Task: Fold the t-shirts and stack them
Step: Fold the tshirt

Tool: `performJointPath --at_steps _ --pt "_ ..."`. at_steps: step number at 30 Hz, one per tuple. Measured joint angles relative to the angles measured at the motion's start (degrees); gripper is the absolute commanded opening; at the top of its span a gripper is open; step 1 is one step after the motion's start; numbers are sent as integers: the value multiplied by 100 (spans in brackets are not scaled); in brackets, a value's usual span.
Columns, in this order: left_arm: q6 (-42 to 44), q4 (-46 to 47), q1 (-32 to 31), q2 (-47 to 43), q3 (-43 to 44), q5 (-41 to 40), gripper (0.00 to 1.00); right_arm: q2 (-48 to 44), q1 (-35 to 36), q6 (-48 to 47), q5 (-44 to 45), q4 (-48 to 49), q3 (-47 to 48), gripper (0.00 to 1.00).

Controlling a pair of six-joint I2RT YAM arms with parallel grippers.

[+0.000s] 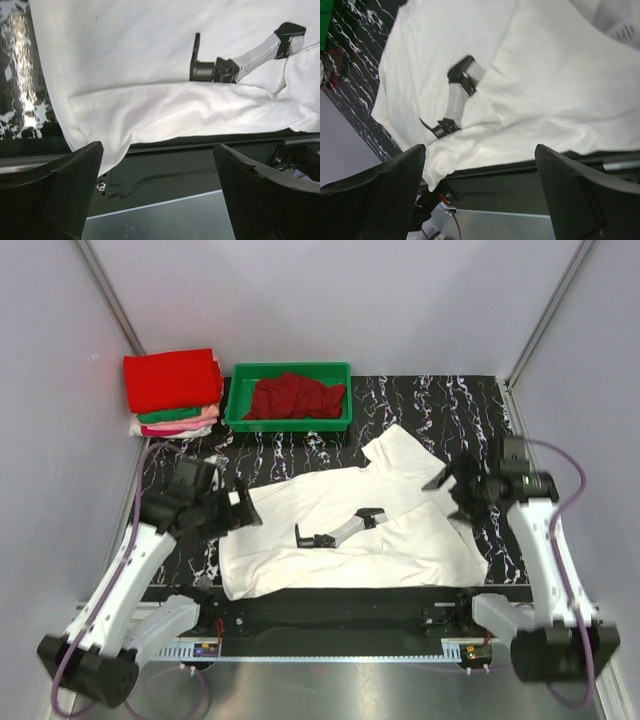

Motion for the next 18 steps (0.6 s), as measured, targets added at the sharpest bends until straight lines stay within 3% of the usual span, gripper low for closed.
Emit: performJointPath --at_steps 4,11,14,18 --pt "363 671 365 1073 321 17 98 2081 0 -457 -103 813 1303 97" --pt "723 1751 1510 2553 323 192 95 6247 0 -1574 -28 1360 4948 96" --pt "789 2098 1762 3051 361 256 94 7713 -2 -1996 -50 1189 6658 95" --pt "817 2439 1980 3436 374 378 93 8996 -2 -2243 -205 1145 8131 93"
